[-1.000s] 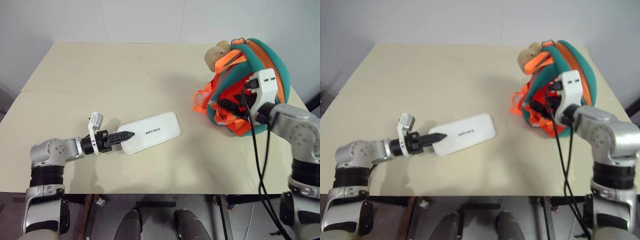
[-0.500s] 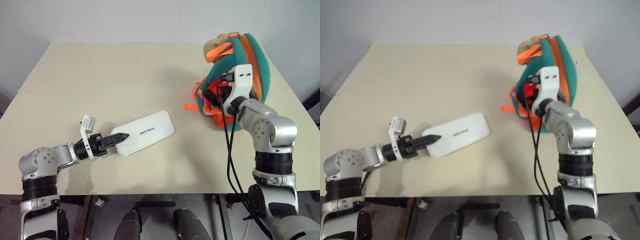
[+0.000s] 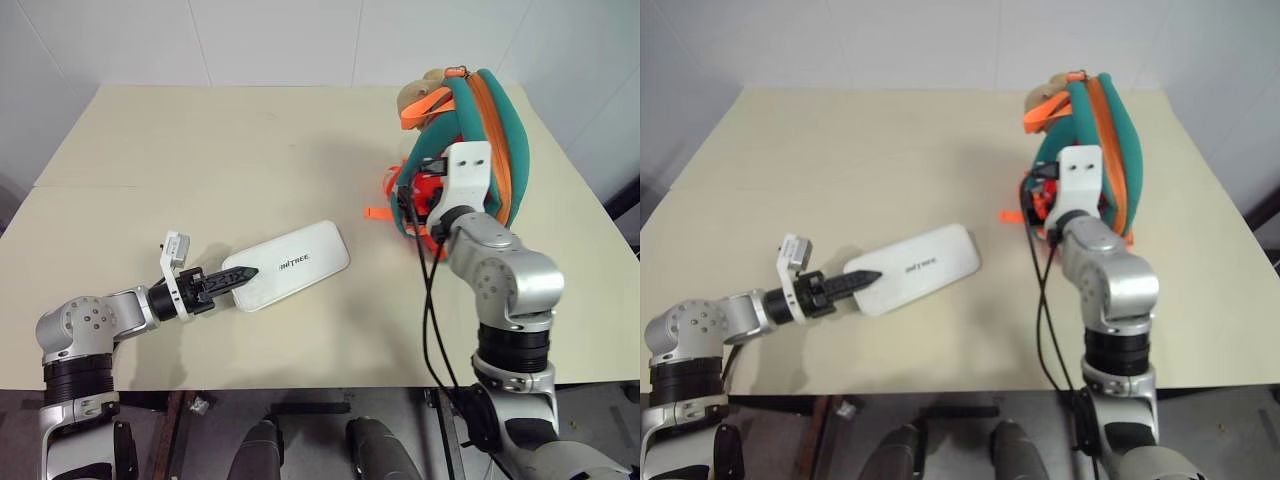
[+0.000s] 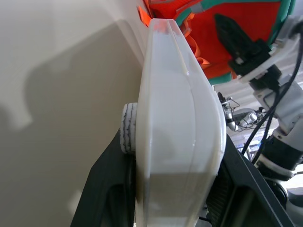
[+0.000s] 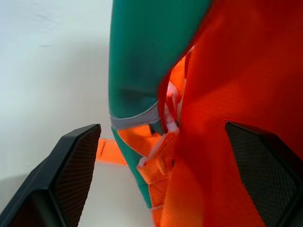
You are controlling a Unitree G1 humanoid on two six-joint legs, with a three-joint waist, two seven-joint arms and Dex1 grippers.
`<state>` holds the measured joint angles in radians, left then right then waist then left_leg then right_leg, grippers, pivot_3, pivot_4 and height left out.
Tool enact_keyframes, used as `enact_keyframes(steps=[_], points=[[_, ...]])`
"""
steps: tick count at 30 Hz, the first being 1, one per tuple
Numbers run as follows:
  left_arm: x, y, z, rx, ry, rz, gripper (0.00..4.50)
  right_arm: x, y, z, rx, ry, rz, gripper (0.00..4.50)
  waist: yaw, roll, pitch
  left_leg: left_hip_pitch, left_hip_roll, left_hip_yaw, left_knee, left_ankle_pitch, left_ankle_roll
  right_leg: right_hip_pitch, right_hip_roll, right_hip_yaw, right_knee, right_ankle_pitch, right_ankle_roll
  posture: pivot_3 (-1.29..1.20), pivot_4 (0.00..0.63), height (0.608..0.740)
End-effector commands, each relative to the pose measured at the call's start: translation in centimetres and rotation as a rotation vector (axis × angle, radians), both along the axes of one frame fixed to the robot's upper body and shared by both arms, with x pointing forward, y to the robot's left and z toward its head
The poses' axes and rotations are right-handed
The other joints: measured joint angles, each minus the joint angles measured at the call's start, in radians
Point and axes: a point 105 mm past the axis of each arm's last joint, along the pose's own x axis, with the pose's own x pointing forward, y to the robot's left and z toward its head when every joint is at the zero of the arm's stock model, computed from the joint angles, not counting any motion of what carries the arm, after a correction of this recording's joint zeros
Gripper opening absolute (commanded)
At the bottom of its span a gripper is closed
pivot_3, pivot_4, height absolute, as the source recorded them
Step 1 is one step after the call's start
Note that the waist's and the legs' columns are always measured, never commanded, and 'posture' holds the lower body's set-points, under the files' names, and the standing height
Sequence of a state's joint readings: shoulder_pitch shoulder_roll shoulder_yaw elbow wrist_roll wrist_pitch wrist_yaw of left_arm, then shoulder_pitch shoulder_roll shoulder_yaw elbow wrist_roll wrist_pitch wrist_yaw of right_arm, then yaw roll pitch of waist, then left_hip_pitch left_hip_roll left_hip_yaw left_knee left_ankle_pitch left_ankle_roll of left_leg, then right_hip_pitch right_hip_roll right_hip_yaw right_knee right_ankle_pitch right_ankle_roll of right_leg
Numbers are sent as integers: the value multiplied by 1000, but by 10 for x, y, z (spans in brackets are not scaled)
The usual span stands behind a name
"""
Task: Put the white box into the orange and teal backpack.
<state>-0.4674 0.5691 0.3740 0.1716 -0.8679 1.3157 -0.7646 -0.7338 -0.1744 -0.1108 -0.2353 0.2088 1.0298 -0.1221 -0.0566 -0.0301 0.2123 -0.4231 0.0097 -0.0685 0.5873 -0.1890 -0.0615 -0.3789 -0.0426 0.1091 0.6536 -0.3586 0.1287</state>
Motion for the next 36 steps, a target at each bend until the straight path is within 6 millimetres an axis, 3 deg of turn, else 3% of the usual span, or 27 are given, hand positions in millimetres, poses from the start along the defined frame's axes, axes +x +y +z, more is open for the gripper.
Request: enact_keyframes(steps=[1, 7, 14, 24, 27, 36], points=[[0, 0, 9, 1, -31, -10, 1496, 4, 1, 12, 1, -78, -52, 4463, 0, 0, 0, 0, 0, 0, 0, 0, 0, 0, 0, 0, 0, 0, 0, 0, 150, 740], [-2, 2, 12, 3, -36, -8, 1496, 11, 16, 25, 77, -112, -24, 4463, -1, 0, 0, 0, 0, 0, -2, 0, -1, -1, 0, 0, 0, 0, 0, 0, 150, 740], [-2, -1, 10, -2, -32, -9, 1496, 40, 6, 38, -9, -225, -163, 4463, -3, 0, 0, 0, 0, 0, -3, 1, -1, -2, 0, 0, 0, 0, -1, 0, 150, 740], [1, -5, 12, -2, -37, -19, 1496, 78, 8, 24, -24, -252, -228, 4463, -12, 0, 0, 0, 0, 0, -4, 2, -3, -2, 1, 0, 0, 0, -1, 0, 150, 740], [2, -5, 13, -3, -41, -20, 1496, 84, 12, 26, -5, -287, -205, 3836, -18, 0, 0, 0, 0, 0, -4, 2, -3, -2, 1, 0, 1, 0, -1, 0, 150, 740], [3, 2, 13, 6, -45, 1, 1496, 84, 24, 34, 72, -328, -59, 841, -29, 0, 0, 0, 1, 0, -5, 3, -4, -2, 2, -1, 2, 0, -1, 0, 150, 740]])
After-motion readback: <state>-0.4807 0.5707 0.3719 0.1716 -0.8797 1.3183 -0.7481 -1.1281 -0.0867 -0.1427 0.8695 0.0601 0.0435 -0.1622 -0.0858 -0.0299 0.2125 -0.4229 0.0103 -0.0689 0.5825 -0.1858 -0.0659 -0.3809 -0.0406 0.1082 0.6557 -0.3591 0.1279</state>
